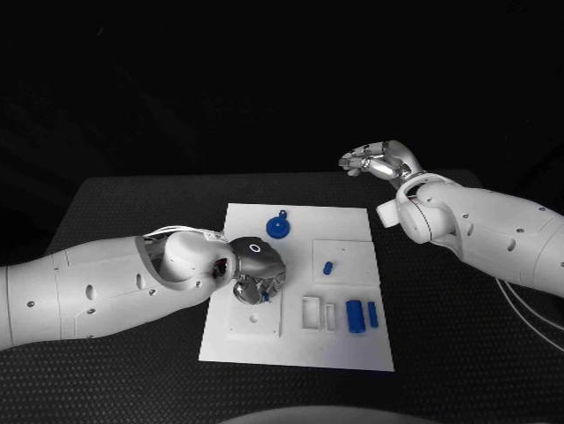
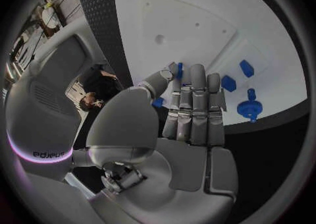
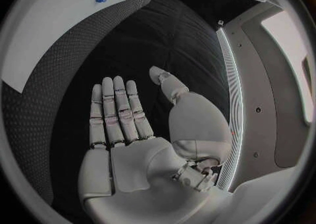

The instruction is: Assemble the parts on the task board

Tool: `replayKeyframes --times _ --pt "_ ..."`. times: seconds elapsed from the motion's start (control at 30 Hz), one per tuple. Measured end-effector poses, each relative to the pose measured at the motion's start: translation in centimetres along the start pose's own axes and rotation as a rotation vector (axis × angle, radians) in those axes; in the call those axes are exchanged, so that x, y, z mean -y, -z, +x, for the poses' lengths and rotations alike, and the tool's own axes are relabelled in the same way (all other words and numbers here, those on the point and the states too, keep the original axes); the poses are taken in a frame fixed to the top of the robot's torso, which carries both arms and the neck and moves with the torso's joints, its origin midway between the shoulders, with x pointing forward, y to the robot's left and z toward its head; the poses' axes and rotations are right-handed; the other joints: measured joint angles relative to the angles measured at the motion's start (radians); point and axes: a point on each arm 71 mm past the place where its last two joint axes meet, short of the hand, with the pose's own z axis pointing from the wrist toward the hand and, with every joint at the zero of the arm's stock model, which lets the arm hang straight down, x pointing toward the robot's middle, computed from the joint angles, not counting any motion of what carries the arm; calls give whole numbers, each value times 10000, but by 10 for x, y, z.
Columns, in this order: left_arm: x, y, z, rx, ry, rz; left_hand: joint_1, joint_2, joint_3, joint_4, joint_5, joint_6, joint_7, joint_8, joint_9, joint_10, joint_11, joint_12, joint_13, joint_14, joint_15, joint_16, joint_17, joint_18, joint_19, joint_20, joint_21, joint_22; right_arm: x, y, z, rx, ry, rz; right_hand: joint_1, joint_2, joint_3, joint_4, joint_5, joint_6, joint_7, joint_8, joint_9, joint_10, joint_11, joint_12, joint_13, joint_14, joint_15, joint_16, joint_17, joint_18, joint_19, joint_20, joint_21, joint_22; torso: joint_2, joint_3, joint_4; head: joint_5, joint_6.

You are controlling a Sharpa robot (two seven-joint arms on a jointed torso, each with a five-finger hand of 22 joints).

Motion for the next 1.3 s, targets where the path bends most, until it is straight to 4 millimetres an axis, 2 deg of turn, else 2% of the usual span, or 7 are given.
replayKeyframes --times 1.3 --pt "6 -5 -1 63 -59 101 -18 -18 21 23 2 20 22 0 1 22 29 33 -6 57 -21 0 17 0 57 -18 0 28 -2 -1 5 -77 -40 -33 40 40 0 0 0 0 0 0 -8 0 0 0 -6 6 -9 -39 -17 -1 1 -1 -40 1 -2 12 -9 -50 44"
